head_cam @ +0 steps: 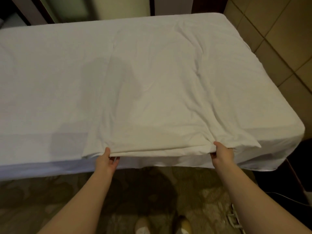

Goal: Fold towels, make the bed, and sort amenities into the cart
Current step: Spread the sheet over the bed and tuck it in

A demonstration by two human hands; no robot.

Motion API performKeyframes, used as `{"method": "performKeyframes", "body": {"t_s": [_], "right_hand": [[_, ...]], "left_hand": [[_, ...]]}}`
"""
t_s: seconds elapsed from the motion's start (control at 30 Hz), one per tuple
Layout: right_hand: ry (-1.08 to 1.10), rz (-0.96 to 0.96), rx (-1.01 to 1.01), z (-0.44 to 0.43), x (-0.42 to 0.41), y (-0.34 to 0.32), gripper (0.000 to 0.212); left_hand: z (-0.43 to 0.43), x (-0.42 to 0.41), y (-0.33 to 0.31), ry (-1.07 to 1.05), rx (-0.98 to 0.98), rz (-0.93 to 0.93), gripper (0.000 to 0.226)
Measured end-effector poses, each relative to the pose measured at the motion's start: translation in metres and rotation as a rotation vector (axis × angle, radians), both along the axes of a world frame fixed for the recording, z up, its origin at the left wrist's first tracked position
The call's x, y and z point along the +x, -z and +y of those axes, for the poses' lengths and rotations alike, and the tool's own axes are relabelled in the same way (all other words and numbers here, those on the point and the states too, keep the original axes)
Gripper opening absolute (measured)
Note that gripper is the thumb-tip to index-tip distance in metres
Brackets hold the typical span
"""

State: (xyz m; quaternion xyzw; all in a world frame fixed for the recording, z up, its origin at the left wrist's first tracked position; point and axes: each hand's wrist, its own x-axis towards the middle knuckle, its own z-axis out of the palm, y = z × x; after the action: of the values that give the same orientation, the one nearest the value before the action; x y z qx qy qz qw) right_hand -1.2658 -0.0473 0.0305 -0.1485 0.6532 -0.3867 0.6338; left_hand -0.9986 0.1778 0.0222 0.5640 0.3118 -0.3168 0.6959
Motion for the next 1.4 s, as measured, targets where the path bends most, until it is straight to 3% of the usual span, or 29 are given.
{"method": "performKeyframes", "body": {"t_s": [0.03, 0.1, 0.27, 0.37, 0.53, 0.7, 0.87, 1.03, 1.2, 1.4], "right_hand": [[0.017, -0.008, 0.007, 0.002, -0.002, -0.012, 0.054], [0.033, -0.027, 0.019, 0.008, -0.011, -0.031, 0.062], [0.052, -0.054, 0.077, 0.035, -0.055, -0.06, 0.07], [0.046, -0.093, 0.081, 0.049, -0.074, -0.077, 0.07], [0.029, -0.181, -0.093, 0.05, -0.076, -0.115, 0.069], [0.053, -0.17, -0.146, 0.069, -0.085, -0.14, 0.074], [0.066, -0.131, -0.178, 0.109, -0.104, -0.152, 0.085], [0.001, -0.07, -0.216, 0.155, -0.113, -0.159, 0.083], [0.106, -0.104, -0.189, 0.186, -0.121, -0.171, 0.077], [0.085, -0.093, -0.293, 0.183, -0.113, -0.185, 0.081]], "left_hand": [[0.003, -0.003, -0.01, 0.001, 0.001, 0.002, 0.01], [0.008, -0.009, -0.024, -0.012, 0.009, 0.008, 0.008], [0.044, -0.04, -0.059, 0.163, 0.141, -0.148, 0.044], [0.062, -0.06, -0.076, 0.154, 0.127, -0.178, 0.048], [0.06, -0.065, -0.11, 0.12, 0.048, -0.211, 0.053], [0.076, -0.065, -0.136, 0.169, 0.007, -0.289, 0.05], [0.117, -0.073, -0.136, 0.373, 0.155, -0.308, 0.043], [0.168, -0.086, -0.148, 0.484, 0.142, -0.411, 0.042], [0.186, -0.089, -0.162, 0.443, 0.075, -0.403, 0.053], [0.177, -0.076, -0.178, 0.406, 0.003, -0.386, 0.051]]}}
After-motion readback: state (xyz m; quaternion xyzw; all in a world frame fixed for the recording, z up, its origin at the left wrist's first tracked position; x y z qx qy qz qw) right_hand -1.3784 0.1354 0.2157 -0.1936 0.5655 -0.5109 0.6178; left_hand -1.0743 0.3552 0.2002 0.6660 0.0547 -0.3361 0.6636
